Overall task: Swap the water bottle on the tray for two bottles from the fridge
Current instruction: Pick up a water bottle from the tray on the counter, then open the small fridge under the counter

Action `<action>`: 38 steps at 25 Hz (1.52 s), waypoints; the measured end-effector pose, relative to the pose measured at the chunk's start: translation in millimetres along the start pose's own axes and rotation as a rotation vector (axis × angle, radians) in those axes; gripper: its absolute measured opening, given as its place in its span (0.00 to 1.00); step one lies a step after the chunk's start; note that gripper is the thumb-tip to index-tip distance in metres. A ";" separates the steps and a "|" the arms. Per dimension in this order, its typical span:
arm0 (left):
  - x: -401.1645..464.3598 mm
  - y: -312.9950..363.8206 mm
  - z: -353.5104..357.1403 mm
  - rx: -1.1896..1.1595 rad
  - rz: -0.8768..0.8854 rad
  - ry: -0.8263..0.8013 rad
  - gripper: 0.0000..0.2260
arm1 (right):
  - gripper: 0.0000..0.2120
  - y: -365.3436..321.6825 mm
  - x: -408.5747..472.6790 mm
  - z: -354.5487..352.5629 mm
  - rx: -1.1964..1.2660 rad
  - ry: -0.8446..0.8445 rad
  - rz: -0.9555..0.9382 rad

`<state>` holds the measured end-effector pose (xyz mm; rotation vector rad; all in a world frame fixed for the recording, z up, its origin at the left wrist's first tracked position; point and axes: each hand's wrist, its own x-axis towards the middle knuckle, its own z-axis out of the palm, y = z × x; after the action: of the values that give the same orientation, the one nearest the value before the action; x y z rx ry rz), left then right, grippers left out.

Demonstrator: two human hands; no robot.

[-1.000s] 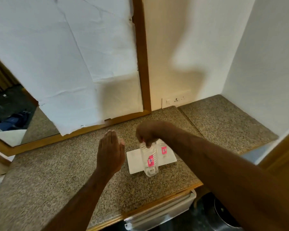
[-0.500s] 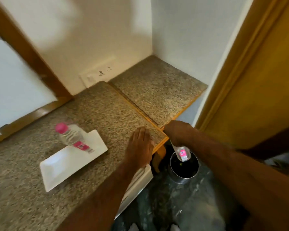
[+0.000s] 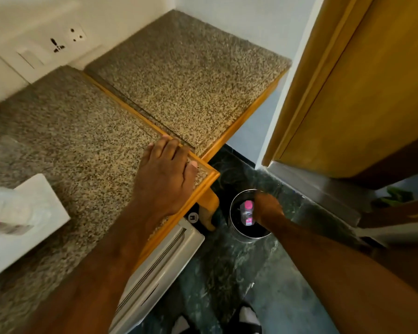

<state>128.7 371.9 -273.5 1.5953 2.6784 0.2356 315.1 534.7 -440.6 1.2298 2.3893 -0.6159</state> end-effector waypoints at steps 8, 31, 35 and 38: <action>-78.7 23.4 -1.3 0.056 -0.101 0.087 0.26 | 0.07 -41.0 -91.5 -1.1 0.356 0.266 -0.133; -409.4 -102.4 259.2 -0.066 -0.733 -0.266 0.34 | 0.26 -194.2 -140.6 280.1 -0.357 0.202 -1.063; -429.8 -67.8 254.6 -0.065 -0.625 -0.318 0.32 | 0.24 -166.6 -154.9 274.0 -0.339 0.221 -1.066; -440.5 -28.6 249.3 -0.020 -0.491 -0.359 0.26 | 0.25 -129.7 -167.4 276.5 -0.359 0.154 -1.012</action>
<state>337.2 3.2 -552.0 0.8263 2.6494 -0.0331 335.4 207.1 -557.0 -0.1541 2.9808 -0.3079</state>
